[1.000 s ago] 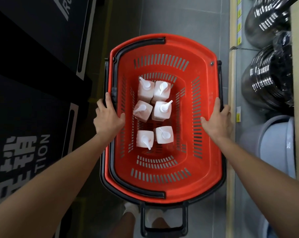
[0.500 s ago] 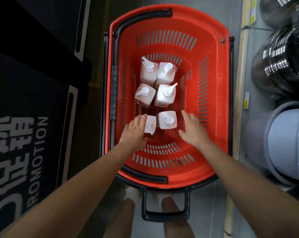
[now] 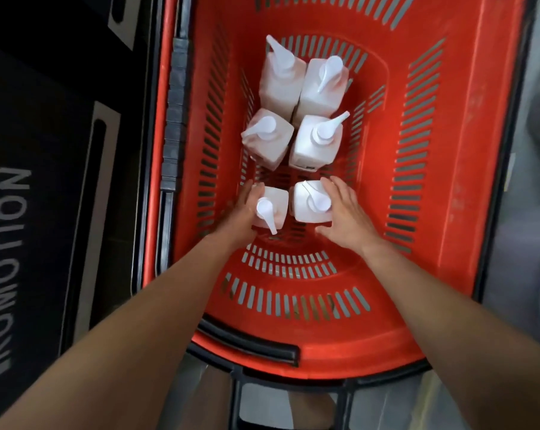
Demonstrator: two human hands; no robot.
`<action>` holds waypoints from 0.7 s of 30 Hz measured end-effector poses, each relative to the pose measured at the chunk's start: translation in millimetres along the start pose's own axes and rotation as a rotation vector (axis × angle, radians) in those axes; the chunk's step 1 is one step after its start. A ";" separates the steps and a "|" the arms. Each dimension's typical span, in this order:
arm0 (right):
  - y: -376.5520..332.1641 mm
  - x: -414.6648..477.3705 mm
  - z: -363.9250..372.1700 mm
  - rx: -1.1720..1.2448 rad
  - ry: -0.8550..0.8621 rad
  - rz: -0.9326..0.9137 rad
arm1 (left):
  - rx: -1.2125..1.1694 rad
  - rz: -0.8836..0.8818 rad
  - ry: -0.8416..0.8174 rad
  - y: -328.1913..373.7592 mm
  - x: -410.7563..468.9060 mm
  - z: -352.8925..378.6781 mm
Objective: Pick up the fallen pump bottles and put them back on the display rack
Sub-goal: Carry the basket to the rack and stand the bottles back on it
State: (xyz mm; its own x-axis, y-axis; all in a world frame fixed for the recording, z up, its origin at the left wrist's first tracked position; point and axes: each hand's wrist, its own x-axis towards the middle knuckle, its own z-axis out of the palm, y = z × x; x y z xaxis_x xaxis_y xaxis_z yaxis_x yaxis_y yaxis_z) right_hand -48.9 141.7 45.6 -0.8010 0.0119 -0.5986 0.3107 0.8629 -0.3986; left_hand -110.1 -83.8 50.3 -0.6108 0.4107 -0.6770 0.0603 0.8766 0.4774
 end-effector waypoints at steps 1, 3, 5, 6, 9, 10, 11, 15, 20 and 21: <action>1.7 4.1 0.4 0.010 0.004 -0.009 | -0.020 0.011 0.027 -1.4 3.4 1.5; 4.5 11.7 1.9 0.033 0.012 -0.035 | -0.072 0.049 0.070 -5.0 9.3 5.0; 6.4 16.7 3.5 0.068 0.045 -0.050 | -0.136 0.099 0.113 -5.4 14.4 9.5; 7.4 18.8 3.7 0.089 0.065 -0.045 | -0.164 0.112 0.137 -3.9 17.2 12.3; 10.9 21.9 2.4 0.122 0.110 -0.015 | -0.241 0.091 0.183 5.6 23.9 18.3; 12.4 23.9 2.5 0.130 0.119 0.000 | -0.253 0.086 0.185 7.5 27.1 19.5; 13.4 25.8 3.1 0.140 0.118 0.009 | -0.255 0.089 0.189 8.1 29.9 20.3; 13.6 30.1 8.4 0.225 0.099 -0.020 | -0.232 0.146 0.196 4.0 37.0 17.9; 7.6 27.0 9.3 0.305 0.141 -0.006 | -0.201 0.124 0.224 5.5 36.5 16.0; 6.8 26.4 8.2 0.328 0.165 0.013 | -0.219 0.104 0.246 7.4 36.0 15.7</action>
State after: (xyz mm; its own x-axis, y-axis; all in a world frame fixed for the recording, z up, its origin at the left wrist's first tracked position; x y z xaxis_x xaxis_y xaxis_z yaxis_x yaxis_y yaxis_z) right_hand -63.7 143.7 21.5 -0.8595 0.1261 -0.4954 0.4473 0.6546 -0.6095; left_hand -119.2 -58.6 20.6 -0.7837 0.3992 -0.4759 -0.0221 0.7477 0.6636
